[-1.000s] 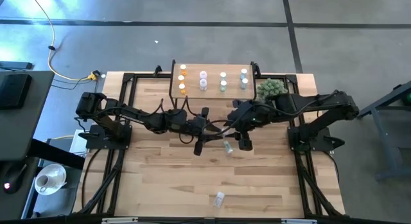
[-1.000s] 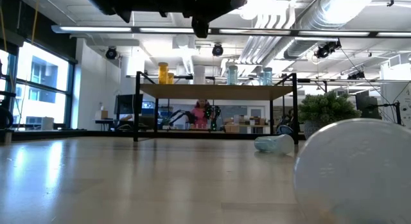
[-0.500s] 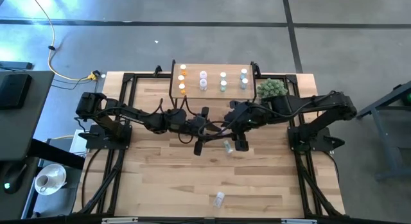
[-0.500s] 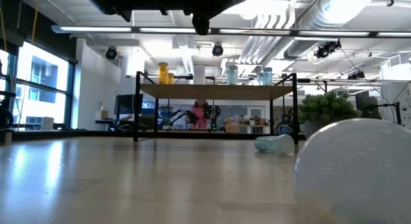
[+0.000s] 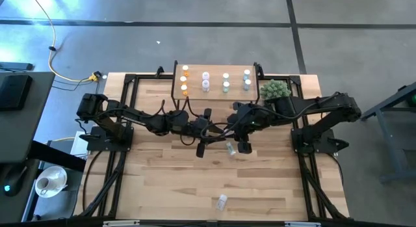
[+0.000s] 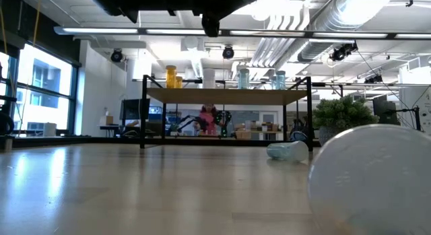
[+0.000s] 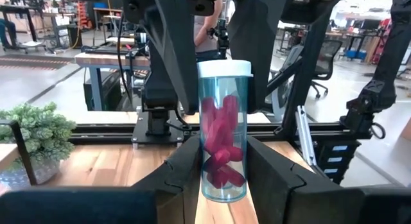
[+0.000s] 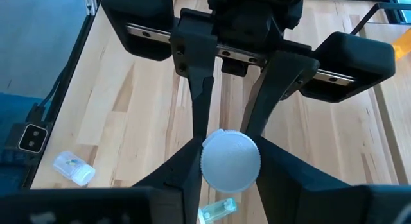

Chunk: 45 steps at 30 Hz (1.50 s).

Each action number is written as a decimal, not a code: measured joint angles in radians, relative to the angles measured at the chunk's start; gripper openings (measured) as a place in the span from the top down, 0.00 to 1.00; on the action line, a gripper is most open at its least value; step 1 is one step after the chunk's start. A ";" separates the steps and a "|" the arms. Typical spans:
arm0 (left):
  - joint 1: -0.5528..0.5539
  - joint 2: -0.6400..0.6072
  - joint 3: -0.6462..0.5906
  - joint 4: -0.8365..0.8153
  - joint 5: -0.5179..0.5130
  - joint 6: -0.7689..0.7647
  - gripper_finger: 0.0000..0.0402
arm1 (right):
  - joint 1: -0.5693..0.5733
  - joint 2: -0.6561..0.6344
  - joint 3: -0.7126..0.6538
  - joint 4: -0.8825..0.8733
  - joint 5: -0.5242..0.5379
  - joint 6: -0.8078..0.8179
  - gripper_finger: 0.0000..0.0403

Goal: Pick and place medicine bottles onto shelf by color
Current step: Put the blue pill bottle on the shelf and aligned with the other blue pill bottles

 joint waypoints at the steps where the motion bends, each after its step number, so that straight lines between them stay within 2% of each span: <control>1: 0.000 0.000 0.000 0.000 0.000 -0.013 0.75 | 0.000 0.000 0.000 0.000 0.000 0.001 0.72; 6: 0.000 0.000 0.000 -0.008 -0.008 -0.069 0.71 | 0.000 0.001 0.000 -0.003 0.000 0.002 0.72; 14: 0.000 -0.001 0.000 -0.018 -0.020 -0.023 0.57 | 0.000 0.002 0.000 -0.004 0.002 0.002 0.72; 18: 0.004 -0.011 0.000 -0.042 -0.020 -0.043 0.51 | 0.000 0.002 0.001 -0.014 0.062 0.023 0.72; 21: 0.006 -0.042 0.000 -0.093 -0.028 -0.006 0.50 | 0.001 -0.003 0.004 -0.045 0.106 0.025 0.72; 27: 0.002 -0.129 0.000 -0.234 -0.111 0.007 0.51 | 0.000 -0.022 0.004 -0.087 0.144 0.030 0.72; 32: 0.002 -0.174 0.000 -0.316 -0.121 0.007 0.51 | -0.002 -0.051 0.004 -0.096 0.199 0.033 0.72; 38: 0.003 -0.196 0.000 -0.343 -0.113 0.007 0.51 | -0.018 -0.094 0.004 -0.099 0.352 0.006 0.72; 42: 0.005 -0.235 0.000 -0.371 -0.113 0.007 0.51 | -0.037 -0.130 0.004 -0.088 0.482 -0.046 0.72; 45: 0.005 -0.280 0.000 -0.381 -0.113 0.007 0.51 | -0.066 -0.154 0.004 -0.077 0.538 -0.055 0.72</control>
